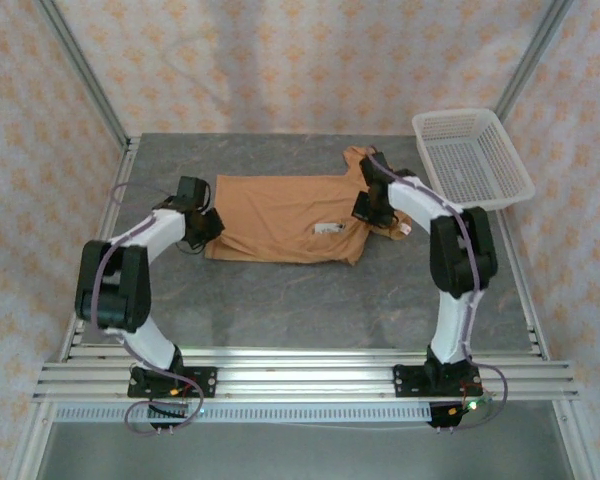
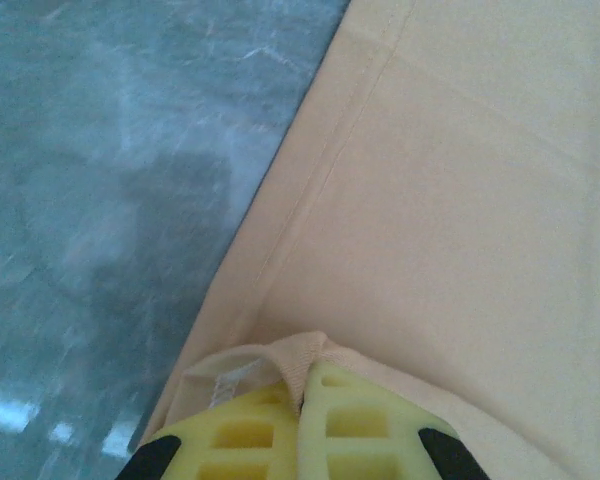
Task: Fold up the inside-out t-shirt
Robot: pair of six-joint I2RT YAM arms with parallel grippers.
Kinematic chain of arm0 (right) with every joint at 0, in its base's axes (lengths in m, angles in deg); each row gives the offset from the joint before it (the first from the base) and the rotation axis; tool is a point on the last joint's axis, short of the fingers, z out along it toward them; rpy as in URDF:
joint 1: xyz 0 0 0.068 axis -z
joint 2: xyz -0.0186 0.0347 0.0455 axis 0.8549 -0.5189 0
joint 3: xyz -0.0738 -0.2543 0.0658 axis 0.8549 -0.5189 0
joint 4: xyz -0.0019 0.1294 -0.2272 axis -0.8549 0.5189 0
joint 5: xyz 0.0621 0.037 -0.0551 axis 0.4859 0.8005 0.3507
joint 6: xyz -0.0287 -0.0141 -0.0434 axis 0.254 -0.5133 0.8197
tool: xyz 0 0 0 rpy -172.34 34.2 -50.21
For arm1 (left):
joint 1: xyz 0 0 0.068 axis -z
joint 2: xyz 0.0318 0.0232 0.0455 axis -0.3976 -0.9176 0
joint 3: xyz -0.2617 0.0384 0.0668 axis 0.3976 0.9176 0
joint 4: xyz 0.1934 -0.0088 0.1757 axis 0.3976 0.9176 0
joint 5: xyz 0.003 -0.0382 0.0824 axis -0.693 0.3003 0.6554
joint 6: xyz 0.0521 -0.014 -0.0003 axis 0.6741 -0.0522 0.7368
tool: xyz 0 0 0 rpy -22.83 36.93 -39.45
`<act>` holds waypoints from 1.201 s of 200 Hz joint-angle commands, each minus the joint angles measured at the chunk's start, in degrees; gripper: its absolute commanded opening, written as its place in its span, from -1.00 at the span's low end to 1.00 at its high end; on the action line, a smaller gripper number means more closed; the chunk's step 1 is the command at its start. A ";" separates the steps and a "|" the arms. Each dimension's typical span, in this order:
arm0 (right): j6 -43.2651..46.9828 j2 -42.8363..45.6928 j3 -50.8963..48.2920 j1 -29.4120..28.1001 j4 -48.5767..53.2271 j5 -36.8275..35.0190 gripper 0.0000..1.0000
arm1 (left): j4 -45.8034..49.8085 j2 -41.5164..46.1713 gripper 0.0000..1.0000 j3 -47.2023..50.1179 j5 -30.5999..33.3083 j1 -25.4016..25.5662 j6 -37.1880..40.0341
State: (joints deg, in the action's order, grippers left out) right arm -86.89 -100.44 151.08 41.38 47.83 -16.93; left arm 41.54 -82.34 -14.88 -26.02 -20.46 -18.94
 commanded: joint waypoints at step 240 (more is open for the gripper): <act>-10.99 15.03 -31.00 -3.90 -28.48 7.08 -1.00 | -1.89 11.57 -1.00 9.66 -5.46 0.20 -0.33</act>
State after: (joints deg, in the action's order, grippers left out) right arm -99.59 -83.39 117.22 38.54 28.33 -9.85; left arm 40.20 -72.96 -5.77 -30.78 -20.46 -18.54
